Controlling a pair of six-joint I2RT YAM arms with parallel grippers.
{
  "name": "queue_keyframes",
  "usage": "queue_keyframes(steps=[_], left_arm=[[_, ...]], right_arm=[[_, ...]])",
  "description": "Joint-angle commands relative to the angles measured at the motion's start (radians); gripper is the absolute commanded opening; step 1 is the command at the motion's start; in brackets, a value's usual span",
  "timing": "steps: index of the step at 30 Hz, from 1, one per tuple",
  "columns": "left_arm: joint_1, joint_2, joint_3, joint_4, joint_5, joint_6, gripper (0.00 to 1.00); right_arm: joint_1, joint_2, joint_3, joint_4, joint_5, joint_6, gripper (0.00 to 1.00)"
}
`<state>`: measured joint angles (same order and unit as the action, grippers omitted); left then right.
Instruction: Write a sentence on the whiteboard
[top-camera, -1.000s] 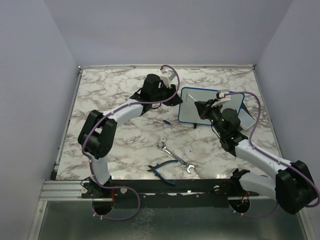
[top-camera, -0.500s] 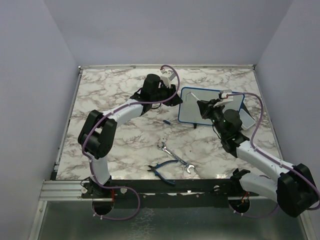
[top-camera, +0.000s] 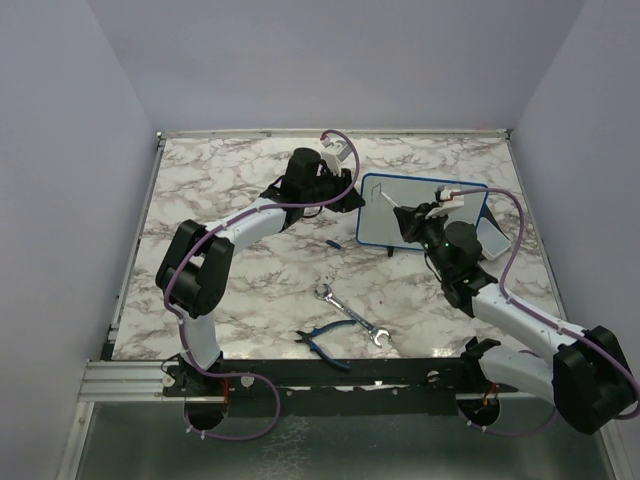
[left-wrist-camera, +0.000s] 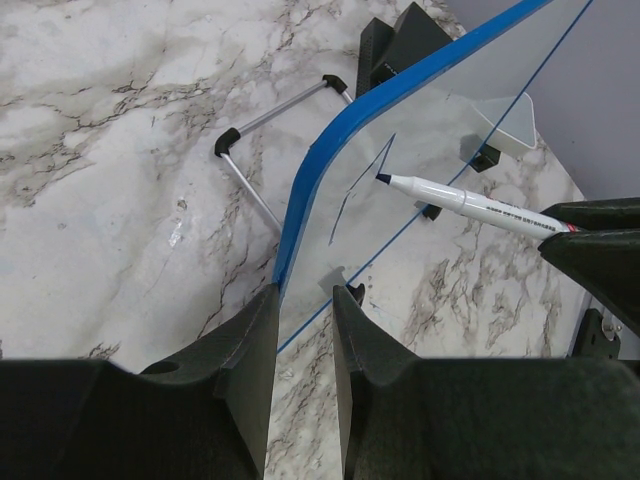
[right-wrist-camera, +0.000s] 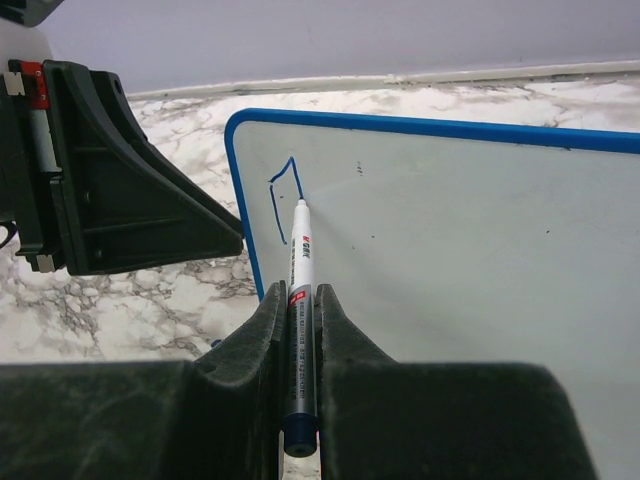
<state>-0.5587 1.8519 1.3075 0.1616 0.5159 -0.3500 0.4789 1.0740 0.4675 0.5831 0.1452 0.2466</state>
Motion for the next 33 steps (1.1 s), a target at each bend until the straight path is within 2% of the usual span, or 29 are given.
queue_keyframes(steps=[1, 11, 33], left_arm=[[-0.007, -0.005, 0.019, -0.004, 0.022, 0.013, 0.29], [-0.007, 0.0, 0.021, -0.005, 0.031, 0.013, 0.29], [-0.01, 0.009, 0.021, -0.005, 0.035, 0.016, 0.29]], right_arm=[[0.003, 0.027, -0.01, -0.006, 0.004, 0.003, 0.01], [0.004, 0.072, 0.015, 0.029, -0.047, 0.007, 0.01], [0.003, 0.109, 0.04, 0.061, -0.062, 0.007, 0.01]])
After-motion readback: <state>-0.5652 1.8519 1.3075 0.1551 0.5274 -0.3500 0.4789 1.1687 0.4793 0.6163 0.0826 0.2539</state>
